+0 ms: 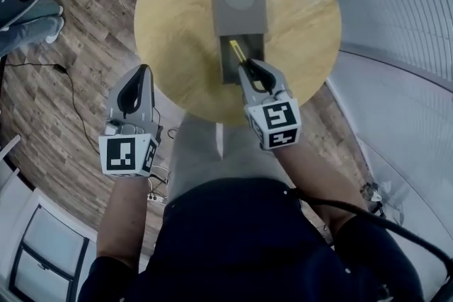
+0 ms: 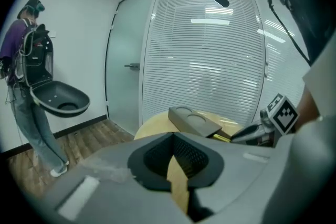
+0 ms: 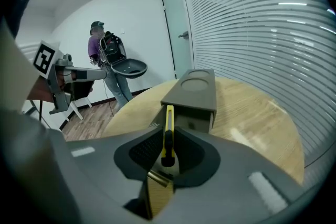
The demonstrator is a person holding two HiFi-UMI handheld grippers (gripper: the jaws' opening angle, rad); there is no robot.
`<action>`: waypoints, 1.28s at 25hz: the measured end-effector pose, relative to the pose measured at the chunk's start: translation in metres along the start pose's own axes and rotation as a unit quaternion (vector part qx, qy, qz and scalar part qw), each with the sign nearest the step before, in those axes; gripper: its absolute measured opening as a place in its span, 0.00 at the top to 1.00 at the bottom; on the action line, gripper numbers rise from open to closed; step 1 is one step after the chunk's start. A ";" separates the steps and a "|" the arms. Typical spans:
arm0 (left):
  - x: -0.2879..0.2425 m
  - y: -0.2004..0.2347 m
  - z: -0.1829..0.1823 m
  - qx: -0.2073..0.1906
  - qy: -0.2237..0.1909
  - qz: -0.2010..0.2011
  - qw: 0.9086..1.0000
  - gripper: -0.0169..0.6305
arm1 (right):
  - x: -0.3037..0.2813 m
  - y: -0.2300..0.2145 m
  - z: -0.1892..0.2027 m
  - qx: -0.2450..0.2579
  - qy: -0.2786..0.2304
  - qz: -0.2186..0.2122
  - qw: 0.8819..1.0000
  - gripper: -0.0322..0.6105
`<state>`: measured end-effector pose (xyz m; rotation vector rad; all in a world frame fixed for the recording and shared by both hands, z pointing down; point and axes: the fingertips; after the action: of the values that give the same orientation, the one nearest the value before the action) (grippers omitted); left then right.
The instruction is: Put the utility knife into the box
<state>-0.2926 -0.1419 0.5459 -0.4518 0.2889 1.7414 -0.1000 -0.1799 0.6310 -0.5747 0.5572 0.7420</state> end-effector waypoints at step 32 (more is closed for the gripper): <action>0.026 -0.035 -0.131 -0.073 -0.093 0.030 0.993 0.97 | 0.087 -0.017 -0.091 -0.006 -0.081 0.016 0.997 0.76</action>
<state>-0.2445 -0.1674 0.4192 -0.3854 0.0434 1.8565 -0.0583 -0.2098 0.5151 -0.5126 0.4122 0.8156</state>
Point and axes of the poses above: the fingertips, and each gripper's own axes: x backward along the fingers, y to its left, z out of its underside, and after that the axes turned 9 degrees about -x, right-handed
